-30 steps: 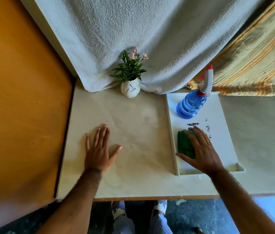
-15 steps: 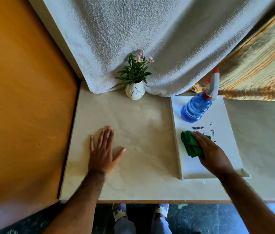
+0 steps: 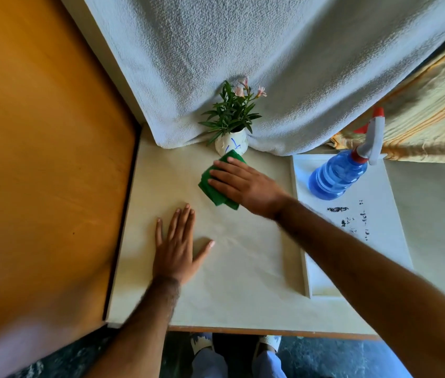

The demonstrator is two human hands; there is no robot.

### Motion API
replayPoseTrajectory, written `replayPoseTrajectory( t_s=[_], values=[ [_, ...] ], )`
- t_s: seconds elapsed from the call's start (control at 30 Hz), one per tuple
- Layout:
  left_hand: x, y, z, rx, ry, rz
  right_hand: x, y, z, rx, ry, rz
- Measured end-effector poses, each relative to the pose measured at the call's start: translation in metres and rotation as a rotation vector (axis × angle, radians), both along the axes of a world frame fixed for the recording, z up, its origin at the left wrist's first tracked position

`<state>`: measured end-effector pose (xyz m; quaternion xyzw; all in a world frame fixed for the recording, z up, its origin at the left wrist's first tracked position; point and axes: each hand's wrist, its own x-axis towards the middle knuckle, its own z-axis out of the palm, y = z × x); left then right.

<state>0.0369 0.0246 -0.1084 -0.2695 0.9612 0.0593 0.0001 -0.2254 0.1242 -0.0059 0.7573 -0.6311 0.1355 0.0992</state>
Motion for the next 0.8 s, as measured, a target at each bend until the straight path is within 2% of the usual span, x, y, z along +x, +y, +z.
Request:
replayPoseTrajectory(
  t_s=[0.3,0.8],
  values=[
    [0.001,-0.001,-0.005,-0.011,-0.012,-0.012,-0.059,-0.049,0.005,0.151,0.185,0.131],
    [0.001,-0.001,-0.004,-0.015,-0.045,-0.008,-0.047,-0.051,-0.034,0.187,-0.029,0.089]
  ],
)
